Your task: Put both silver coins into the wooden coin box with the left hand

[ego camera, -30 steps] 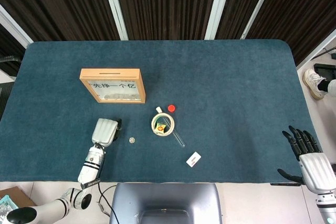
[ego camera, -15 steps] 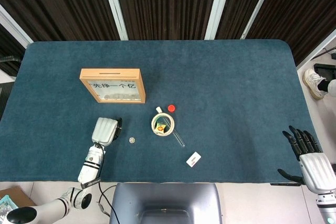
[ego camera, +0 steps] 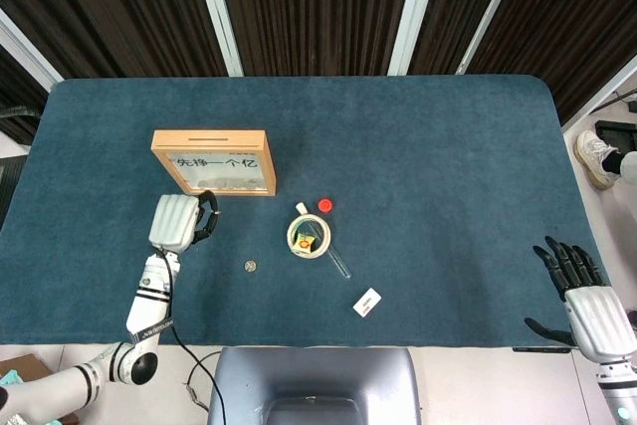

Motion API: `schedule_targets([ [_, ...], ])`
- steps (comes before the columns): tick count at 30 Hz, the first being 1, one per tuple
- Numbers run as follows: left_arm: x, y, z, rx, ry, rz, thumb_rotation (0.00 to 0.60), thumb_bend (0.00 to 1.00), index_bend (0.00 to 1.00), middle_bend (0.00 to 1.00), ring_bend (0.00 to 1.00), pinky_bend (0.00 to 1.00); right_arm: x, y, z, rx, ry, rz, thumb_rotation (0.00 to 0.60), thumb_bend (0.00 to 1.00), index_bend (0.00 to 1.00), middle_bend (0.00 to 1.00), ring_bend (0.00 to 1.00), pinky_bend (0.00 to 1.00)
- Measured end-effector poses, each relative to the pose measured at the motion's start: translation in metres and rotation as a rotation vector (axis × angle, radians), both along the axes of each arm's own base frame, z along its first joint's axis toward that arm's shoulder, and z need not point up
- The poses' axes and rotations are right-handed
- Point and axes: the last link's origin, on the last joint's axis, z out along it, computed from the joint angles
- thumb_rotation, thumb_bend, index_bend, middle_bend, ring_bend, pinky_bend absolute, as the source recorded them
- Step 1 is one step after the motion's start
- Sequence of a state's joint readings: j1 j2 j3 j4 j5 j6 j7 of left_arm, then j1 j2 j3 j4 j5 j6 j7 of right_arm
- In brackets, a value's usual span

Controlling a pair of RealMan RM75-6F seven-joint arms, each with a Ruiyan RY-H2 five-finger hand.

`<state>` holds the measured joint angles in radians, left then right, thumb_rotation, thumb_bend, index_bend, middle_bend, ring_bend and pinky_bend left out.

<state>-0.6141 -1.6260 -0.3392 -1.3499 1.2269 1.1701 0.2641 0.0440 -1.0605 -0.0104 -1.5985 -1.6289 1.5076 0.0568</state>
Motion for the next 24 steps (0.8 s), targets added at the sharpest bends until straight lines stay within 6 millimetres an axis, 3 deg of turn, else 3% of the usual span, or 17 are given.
schedule_targets([
  [6,0.042,0.009,0.082,0.038,-0.044,0.026,0.600,0.48,0.67,1.00,1.00,1.00,0.000,-0.009,-0.004,0.014,-0.008,-0.011,0.600,0.10,0.00,0.00,0.00,0.02],
  [9,0.058,0.018,0.113,0.074,-0.023,0.042,0.600,0.48,0.68,1.00,1.00,1.00,0.001,-0.013,-0.006,0.023,-0.011,-0.017,0.600,0.10,0.00,0.00,0.00,0.02],
  [12,0.068,0.028,0.123,0.071,-0.030,0.059,0.600,0.48,0.68,1.00,1.00,1.00,0.000,-0.016,-0.007,0.022,-0.013,-0.026,0.600,0.10,0.00,0.00,0.00,0.02],
  [24,0.088,0.076,0.128,-0.025,-0.037,0.117,0.600,0.48,0.67,1.00,1.00,1.00,-0.004,-0.023,-0.002,0.005,-0.027,-0.056,0.600,0.10,0.00,0.00,0.00,0.02],
])
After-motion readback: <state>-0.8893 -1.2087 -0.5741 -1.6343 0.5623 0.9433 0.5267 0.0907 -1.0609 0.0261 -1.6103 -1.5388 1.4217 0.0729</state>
